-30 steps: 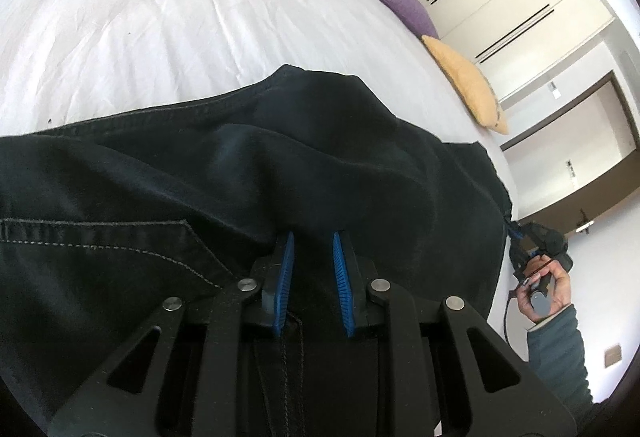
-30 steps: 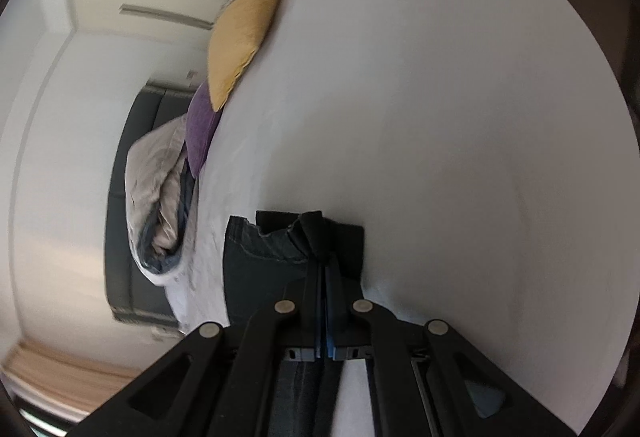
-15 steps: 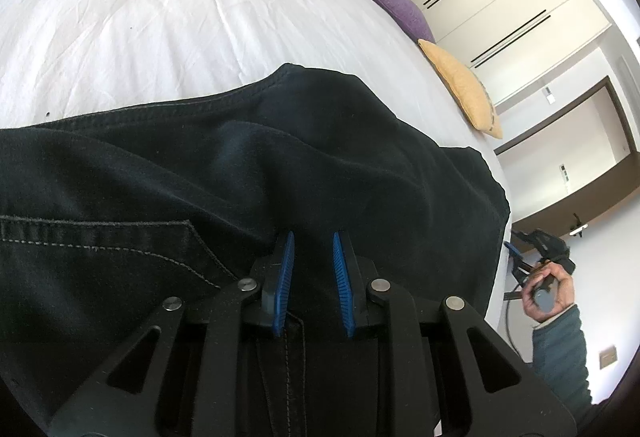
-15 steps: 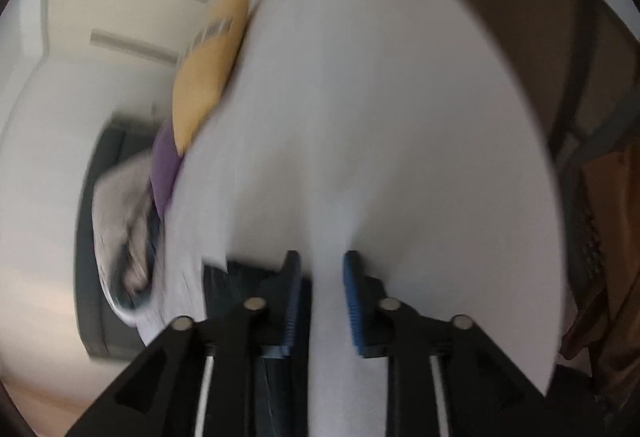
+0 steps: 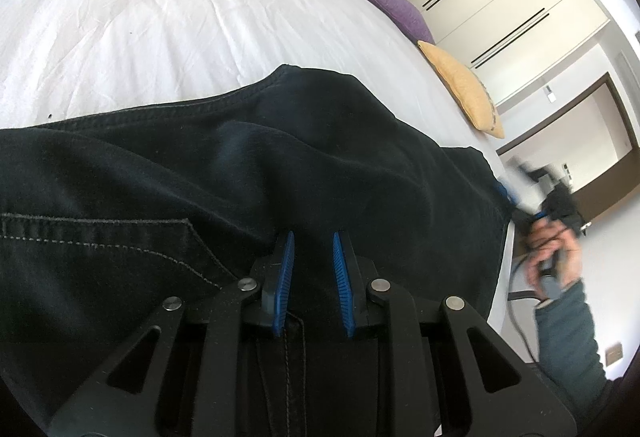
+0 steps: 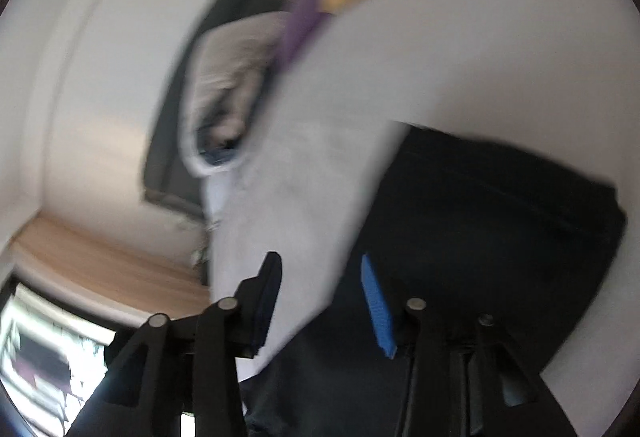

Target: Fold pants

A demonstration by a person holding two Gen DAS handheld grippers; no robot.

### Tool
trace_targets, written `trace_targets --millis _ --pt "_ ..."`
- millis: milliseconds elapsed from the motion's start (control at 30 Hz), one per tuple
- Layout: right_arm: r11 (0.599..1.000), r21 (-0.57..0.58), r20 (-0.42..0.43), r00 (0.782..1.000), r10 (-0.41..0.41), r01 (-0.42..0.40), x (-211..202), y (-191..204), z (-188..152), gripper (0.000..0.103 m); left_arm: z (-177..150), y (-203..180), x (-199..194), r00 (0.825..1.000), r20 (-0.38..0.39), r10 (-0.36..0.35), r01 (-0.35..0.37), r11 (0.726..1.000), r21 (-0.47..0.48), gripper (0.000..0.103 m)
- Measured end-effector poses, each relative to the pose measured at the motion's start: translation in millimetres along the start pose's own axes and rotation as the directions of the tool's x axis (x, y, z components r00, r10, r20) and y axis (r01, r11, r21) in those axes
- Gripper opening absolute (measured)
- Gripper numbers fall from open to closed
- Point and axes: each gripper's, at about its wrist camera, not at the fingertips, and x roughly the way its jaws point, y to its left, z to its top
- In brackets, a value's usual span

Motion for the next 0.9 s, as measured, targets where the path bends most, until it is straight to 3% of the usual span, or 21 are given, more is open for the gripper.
trace_targets --millis 33,67,133,167,400,467,500,533,567,600,633,700,767,800,833,867,900 --pt "0.993 0.087 0.012 0.996 -0.087 0.086 1 -30 0 0.004 0 0 -1 1.0 -0.002 0.002 -0.002 1.0 -0.003 0.019" --pt "0.983 0.163 0.02 0.996 -0.092 0.087 -1 -54 1 0.0 1 -1 -3 1.0 -0.002 0.003 -0.003 1.0 -0.006 0.019" --pt "0.966 0.256 0.099 0.995 0.008 -0.033 -21 -90 -2 0.0 1 -2 -6 1.0 -0.005 0.001 -0.001 1.0 -0.023 0.02" --pt "0.975 0.219 0.138 0.988 -0.065 0.034 -36 -89 -3 0.0 2 -1 -8 1.0 -0.005 0.0 -0.001 0.999 -0.034 0.02" --pt "0.967 0.184 0.19 0.959 -0.21 0.176 -68 -81 7 0.0 3 4 -10 1.0 0.008 -0.006 0.007 0.998 -0.055 0.02" --pt "0.967 0.103 0.224 0.941 -0.253 0.235 -74 -55 11 0.009 2 4 -8 1.0 0.012 -0.008 0.009 0.999 -0.047 0.02" --pt "0.972 0.063 0.238 0.943 -0.235 0.226 -71 -39 9 0.012 2 4 -7 1.0 0.016 -0.008 0.009 0.999 -0.044 0.02" --pt "0.983 0.009 0.232 0.956 -0.18 0.183 -67 -23 6 0.028 2 3 -7 1.0 0.019 -0.007 0.008 0.999 -0.04 0.02" --pt "0.99 -0.026 0.206 0.97 -0.128 0.136 -61 -13 2 0.052 1 3 -7 1.0 0.02 -0.005 0.005 0.999 -0.035 0.02" --pt "0.995 -0.056 0.153 0.986 -0.068 0.077 -48 -1 -1 0.061 -1 1 -7 1.0 0.021 0.001 0.0 1.0 -0.028 0.02" --pt "0.997 -0.074 0.075 0.997 -0.004 0.009 -30 11 -5 0.064 -2 0 -7 1.0 0.021 0.004 -0.003 1.0 -0.023 0.02" --pt "0.99 -0.113 -0.085 0.994 0.075 -0.084 9 25 -19 0.064 -6 -4 -8 1.0 0.022 0.004 -0.004 1.0 -0.019 0.02" --pt "0.99 -0.123 -0.164 0.985 0.044 -0.064 37 24 -29 0.064 -6 -4 -8 1.0 0.022 -0.002 0.003 1.0 -0.022 0.02" --pt "0.993 -0.115 -0.174 0.985 -0.01 -0.01 47 15 -32 0.062 -7 -4 -8 1.0 0.021 -0.005 0.006 1.0 -0.023 0.02" --pt "0.995 -0.075 -0.158 0.985 -0.072 0.061 53 -2 -29 0.04 -7 -4 -9 1.0 0.021 -0.009 0.009 1.0 -0.024 0.02" --pt "0.996 -0.023 -0.127 0.988 -0.088 0.086 50 -19 -24 0.0 -6 -3 -9 1.0 0.021 -0.013 0.014 1.0 -0.027 0.02" --pt "0.992 0.05 -0.09 0.989 -0.115 0.119 43 -39 -18 0.0 -6 0 -11 1.0 0.024 -0.018 0.019 0.999 -0.035 0.02"
